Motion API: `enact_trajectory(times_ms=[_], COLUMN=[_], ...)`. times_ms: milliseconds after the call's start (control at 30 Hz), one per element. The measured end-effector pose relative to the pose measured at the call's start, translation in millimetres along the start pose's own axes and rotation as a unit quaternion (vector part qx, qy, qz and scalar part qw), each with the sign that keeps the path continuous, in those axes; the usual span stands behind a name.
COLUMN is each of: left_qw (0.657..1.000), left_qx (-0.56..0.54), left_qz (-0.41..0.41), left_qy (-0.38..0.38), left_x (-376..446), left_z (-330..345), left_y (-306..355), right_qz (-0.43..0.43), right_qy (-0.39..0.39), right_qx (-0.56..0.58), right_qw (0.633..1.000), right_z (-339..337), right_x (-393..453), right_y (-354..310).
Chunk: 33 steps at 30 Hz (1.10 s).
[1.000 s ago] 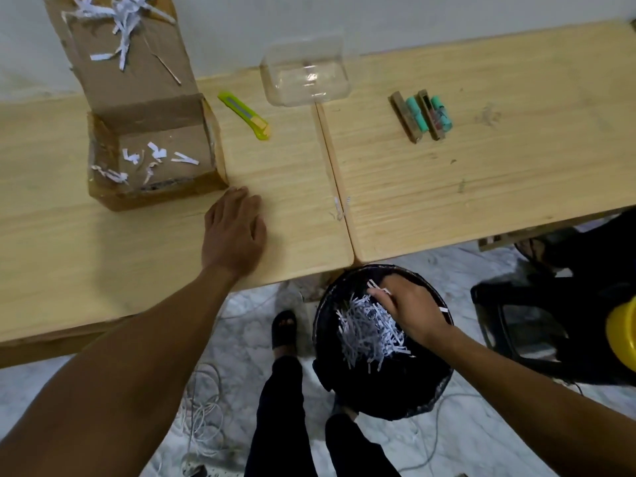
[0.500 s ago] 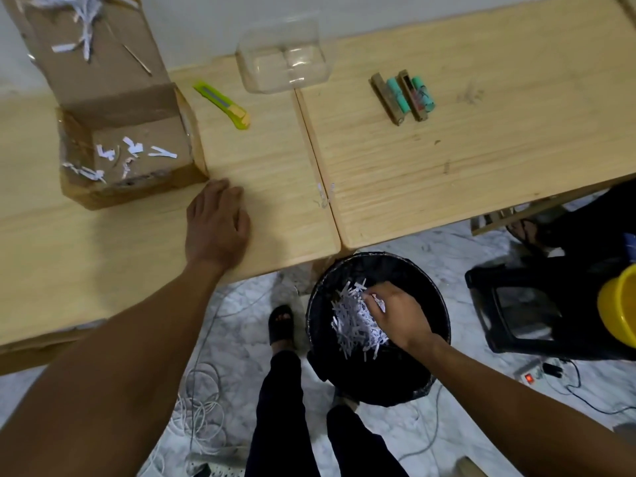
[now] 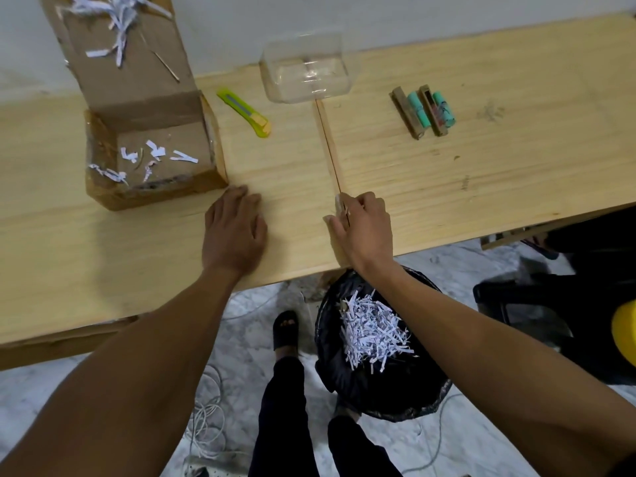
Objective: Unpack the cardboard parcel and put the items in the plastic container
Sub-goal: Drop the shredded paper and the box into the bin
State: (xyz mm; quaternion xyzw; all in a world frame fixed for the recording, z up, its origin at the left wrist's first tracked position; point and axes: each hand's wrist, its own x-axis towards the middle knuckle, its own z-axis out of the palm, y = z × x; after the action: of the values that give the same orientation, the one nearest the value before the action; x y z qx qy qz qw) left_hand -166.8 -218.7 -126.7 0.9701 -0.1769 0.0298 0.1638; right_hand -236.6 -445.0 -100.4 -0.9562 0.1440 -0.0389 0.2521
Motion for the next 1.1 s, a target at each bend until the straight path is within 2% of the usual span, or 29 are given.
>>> enact_trajectory(times_ms=[100, 300, 433, 500, 567, 667, 867, 1100], left_qw=[1.0, 1.0, 1.0, 1.0, 1.0, 1.0, 1.0, 1.0], left_qx=[-0.003, -0.006, -0.013, -0.014, -0.016, -0.019, -0.022, -0.022], left_qz=[0.001, -0.003, -0.003, -0.004, -0.005, -0.006, -0.003, -0.005], left_qy=[0.003, 0.003, 0.003, 0.004, 0.004, 0.005, 0.003, 0.0], left_x=[-1, -1, -1, -1, -1, -2, -3, -2], left_z=[0, -1, -1, -1, -1, -2, -1, -2], left_y=[0, 1, 1, 1, 2, 3, 1, 3], right_qz=[-0.002, -0.013, -0.147, -0.215, -0.244, -0.221, -0.069, 0.023], right_qy=[0.002, -0.046, -0.029, -0.05, -0.088, -0.132, -0.208, -0.233], right_qx=[0.035, 0.058, 0.098, 0.083, 0.045, -0.027, -0.112, -0.096], right_qw=[0.999, 0.997, 0.984, 0.972, 0.965, 0.966, 0.969, 0.967], right_z=[6, 7, -2, -1, 5, 19, 31, 27], right_x=[1, -2, -46, -82, -115, -140, -148, -148], right_y=[-1, -3, 14, 30, 53, 93, 130, 123])
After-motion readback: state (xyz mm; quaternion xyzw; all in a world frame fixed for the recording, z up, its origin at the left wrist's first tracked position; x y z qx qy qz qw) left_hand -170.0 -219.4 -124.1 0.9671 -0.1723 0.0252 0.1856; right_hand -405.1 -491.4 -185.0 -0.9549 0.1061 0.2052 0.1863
